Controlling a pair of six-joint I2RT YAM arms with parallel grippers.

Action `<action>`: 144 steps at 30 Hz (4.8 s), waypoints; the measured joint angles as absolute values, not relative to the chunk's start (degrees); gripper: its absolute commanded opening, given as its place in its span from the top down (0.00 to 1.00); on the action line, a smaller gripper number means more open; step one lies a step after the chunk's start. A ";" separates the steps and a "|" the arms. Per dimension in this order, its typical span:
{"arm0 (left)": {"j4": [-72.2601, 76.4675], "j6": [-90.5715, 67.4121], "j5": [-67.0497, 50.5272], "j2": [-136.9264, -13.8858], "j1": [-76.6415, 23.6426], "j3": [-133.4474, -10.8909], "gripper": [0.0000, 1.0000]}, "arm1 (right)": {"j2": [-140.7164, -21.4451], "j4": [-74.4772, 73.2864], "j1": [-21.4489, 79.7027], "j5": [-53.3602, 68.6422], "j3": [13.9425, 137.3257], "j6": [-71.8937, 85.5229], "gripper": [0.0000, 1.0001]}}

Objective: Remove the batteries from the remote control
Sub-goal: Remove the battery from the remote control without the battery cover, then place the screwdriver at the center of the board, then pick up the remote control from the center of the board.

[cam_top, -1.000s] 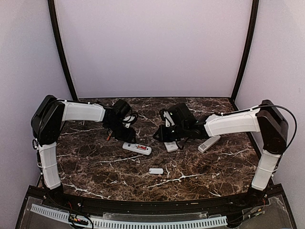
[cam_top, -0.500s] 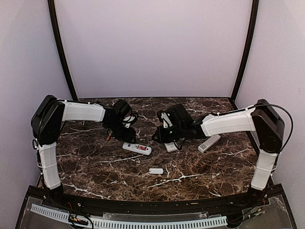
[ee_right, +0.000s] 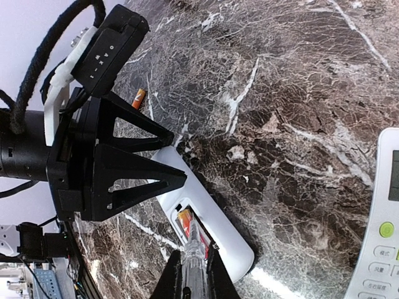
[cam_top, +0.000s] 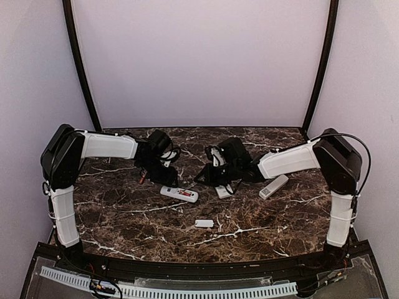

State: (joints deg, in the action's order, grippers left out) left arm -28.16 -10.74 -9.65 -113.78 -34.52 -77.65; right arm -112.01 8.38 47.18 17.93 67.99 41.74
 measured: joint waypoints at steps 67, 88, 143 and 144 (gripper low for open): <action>-22.09 -16.08 -19.53 -75.55 -9.56 -67.44 0.26 | -82.46 12.56 45.50 13.96 37.71 46.13 1.00; -16.73 -12.43 -8.27 -53.54 -7.31 -55.11 0.26 | -84.03 16.45 47.59 9.04 28.21 58.39 0.66; -9.50 -12.01 -8.01 -45.80 -7.31 -50.92 0.26 | -92.12 -32.69 56.38 -25.76 54.06 36.99 0.04; -9.50 -12.01 -8.01 -45.80 -7.31 -50.92 0.26 | -91.55 -32.49 56.38 -25.52 54.00 36.38 0.02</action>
State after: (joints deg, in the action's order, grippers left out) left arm -9.50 -12.01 -8.01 -45.80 -7.31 -50.92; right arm -91.55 -32.49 56.38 -25.52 54.00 36.38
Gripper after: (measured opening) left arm 0.742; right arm 0.947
